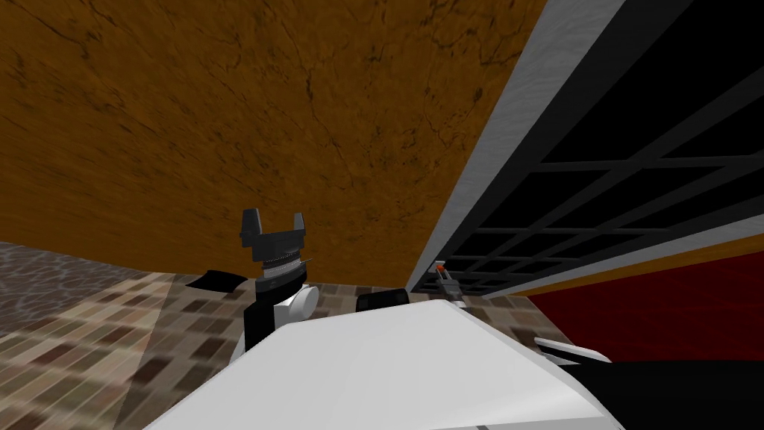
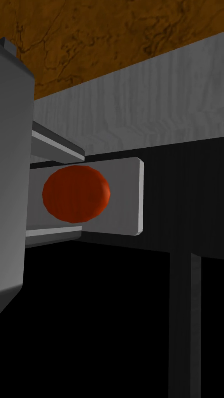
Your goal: Pull the door open
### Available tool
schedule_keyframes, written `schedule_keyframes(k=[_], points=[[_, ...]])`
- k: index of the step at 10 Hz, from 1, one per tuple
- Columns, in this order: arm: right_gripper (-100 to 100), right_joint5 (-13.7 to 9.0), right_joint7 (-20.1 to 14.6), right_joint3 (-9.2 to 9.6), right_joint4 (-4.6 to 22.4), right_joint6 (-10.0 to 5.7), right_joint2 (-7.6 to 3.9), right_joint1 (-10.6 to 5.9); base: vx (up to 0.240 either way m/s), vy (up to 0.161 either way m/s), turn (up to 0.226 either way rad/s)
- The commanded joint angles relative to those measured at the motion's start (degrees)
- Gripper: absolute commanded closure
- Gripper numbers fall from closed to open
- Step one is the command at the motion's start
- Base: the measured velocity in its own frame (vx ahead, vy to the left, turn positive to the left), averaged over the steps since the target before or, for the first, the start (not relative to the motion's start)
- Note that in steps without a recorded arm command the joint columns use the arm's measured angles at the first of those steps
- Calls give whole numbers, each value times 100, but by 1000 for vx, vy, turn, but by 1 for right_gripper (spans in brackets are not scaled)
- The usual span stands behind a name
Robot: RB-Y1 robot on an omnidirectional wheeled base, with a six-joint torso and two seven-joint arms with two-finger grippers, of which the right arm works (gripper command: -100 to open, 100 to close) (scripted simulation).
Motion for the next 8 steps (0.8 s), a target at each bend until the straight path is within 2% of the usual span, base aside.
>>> schedule_keyframes(k=[1,5,6,8], points=[[100,229,46,-69,-47,83,117,93,-158,-18,21],[100,598,163,-259,-169,180,215,258,-120,-19,18],[100,598,163,-259,-169,180,215,258,-63,-14,7],[100,802,227,-365,-236,234,270,350,-57,-38,11]])
